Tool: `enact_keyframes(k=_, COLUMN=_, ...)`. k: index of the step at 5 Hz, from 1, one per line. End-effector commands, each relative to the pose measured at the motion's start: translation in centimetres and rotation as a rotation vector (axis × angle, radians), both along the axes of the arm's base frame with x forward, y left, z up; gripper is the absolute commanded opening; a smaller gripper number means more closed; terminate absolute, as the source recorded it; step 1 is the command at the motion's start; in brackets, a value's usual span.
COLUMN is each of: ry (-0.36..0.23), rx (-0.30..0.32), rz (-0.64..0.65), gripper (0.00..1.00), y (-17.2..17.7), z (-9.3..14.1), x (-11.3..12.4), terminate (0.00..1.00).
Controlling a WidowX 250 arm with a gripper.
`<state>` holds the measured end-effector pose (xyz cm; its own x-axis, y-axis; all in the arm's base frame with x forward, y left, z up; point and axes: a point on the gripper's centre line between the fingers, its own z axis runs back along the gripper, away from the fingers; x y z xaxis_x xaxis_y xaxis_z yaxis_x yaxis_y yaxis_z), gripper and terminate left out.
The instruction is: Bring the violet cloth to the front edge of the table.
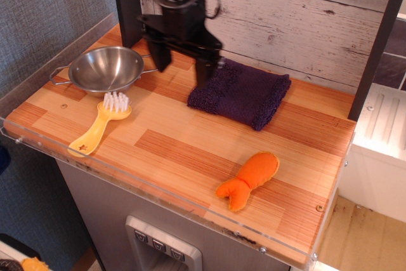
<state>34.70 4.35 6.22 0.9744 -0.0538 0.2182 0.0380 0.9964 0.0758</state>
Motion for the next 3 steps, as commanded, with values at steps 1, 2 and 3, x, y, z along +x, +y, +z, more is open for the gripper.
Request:
enact_keyframes(k=1, ry=-0.091, rx=-0.020, rz=-0.056, gripper=1.00, y=-1.99, z=-0.08, x=3.79, terminate=0.00)
enact_keyframes(k=2, ry=-0.102, rx=-0.001, rz=-0.146, gripper=1.00, y=-2.85, z=-0.25, x=3.96, terminate=0.00)
enact_keyframes(k=3, ry=-0.096, rx=-0.008, rz=-0.192, gripper=1.00, y=-2.99, z=-0.49, x=4.07, terminate=0.00)
